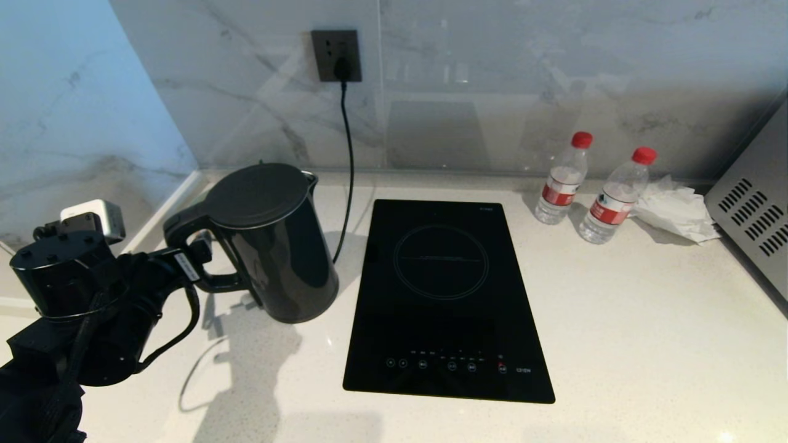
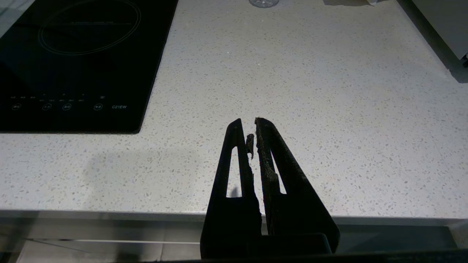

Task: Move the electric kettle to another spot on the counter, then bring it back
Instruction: Pick up the kettle

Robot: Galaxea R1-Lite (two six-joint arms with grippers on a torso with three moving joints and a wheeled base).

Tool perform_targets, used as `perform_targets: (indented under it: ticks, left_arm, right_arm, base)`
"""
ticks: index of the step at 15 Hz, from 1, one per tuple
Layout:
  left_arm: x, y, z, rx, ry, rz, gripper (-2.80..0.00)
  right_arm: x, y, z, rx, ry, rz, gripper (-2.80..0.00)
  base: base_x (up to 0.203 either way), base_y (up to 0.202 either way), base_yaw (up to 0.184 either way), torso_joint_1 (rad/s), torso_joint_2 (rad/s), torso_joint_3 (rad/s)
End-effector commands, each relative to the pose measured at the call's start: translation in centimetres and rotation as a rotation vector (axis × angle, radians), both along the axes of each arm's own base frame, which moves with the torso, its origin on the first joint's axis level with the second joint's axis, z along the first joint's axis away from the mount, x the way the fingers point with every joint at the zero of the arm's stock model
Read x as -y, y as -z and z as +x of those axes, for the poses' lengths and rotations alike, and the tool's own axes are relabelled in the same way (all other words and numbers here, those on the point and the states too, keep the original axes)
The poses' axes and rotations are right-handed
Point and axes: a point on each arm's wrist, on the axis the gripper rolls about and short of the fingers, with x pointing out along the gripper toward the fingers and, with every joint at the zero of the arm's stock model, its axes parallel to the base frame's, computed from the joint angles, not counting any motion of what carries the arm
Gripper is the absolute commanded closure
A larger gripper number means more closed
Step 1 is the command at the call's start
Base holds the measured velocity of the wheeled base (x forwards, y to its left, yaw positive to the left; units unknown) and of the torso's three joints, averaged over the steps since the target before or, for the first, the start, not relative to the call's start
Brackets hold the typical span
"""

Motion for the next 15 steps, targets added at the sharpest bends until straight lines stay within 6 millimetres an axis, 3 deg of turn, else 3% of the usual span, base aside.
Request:
perform_targets:
  ticks: [1,9,10,15]
  left_arm:
    - [0.33,0.13,0.11,0.002,0.009,-0.008,-2.80]
    - [0.67,0.33,0.11,-0.003,0.010,-0.016,-2.80]
    - [0.64,0.31,0.17,-0.002,-0.008,-0.015,0.00]
    - [0.76,0.21,0.14,0.005,-0.004,-0.020,0.00]
  right_arm:
    - [0.00,0.00,0.00,0.000,-0.001,0.000,0.00]
    - [0.00,0.00,0.00,0.000,-0.001,0.000,0.00]
    - [0.00,0.00,0.00,0.000,-0.001,0.000,0.00]
    - [0.00,0.00,0.00,0.000,0.000,0.000,0.00]
  base:
    - [0.000,0.000,0.000,0.000,0.00,0.000]
    - [0.000,0.000,0.000,0.000,0.00,0.000]
    - [0.000,0.000,0.000,0.000,0.00,0.000]
    - [0.000,0.000,0.000,0.000,0.00,0.000]
